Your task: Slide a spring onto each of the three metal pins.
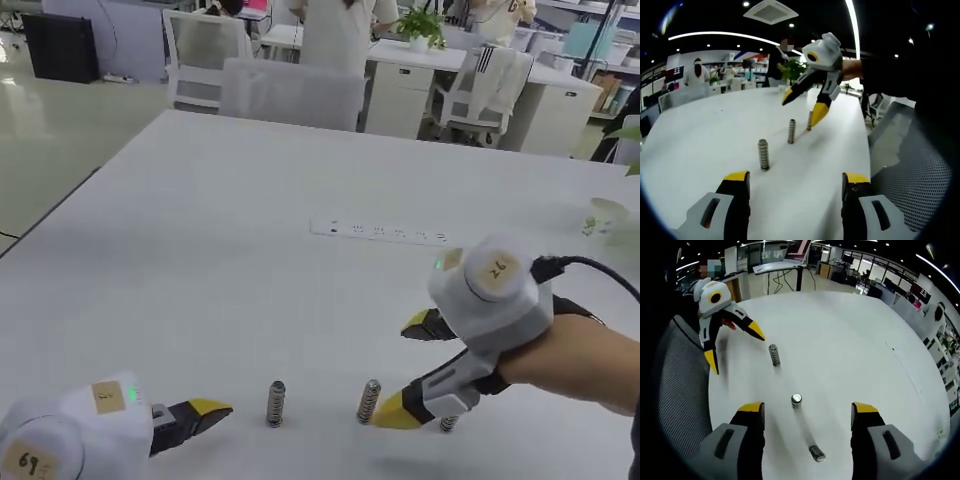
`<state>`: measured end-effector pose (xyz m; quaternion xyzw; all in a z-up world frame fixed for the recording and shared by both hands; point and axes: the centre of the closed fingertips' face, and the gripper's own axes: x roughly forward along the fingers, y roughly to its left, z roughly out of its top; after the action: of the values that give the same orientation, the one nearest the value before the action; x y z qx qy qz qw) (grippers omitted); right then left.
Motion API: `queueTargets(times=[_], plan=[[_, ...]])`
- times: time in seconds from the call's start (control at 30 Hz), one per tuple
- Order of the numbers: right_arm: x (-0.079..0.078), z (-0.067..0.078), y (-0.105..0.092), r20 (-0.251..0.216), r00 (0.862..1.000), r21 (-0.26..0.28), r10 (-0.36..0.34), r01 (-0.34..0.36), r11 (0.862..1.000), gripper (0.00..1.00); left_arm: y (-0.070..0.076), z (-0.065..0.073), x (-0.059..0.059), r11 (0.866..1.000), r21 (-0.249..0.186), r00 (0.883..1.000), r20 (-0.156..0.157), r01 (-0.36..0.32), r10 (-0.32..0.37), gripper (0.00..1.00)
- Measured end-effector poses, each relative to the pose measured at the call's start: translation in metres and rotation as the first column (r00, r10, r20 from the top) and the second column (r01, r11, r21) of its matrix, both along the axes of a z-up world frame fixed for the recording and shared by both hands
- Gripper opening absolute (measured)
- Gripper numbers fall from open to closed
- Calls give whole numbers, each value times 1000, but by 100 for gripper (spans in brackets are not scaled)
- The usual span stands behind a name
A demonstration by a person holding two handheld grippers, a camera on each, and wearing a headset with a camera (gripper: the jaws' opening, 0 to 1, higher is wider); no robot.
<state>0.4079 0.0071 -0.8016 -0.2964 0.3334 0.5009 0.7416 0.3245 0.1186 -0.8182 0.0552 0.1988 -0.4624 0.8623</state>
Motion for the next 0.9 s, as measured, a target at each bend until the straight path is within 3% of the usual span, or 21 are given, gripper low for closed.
queueTargets(times=[0.37,0.63,0.9], plan=[[2,0,-24,21,997,72,-79,77,994,78,1,0,6,1000,7,1000,0,-4,4,71],[-7,-6,-41,28,994,104,-104,101,990,82,1,1,7,1000,7,1000,-1,-9,9,72],[-17,-9,-49,35,991,170,-129,121,978,84,1,1,8,1000,7,1000,3,-11,11,72]])
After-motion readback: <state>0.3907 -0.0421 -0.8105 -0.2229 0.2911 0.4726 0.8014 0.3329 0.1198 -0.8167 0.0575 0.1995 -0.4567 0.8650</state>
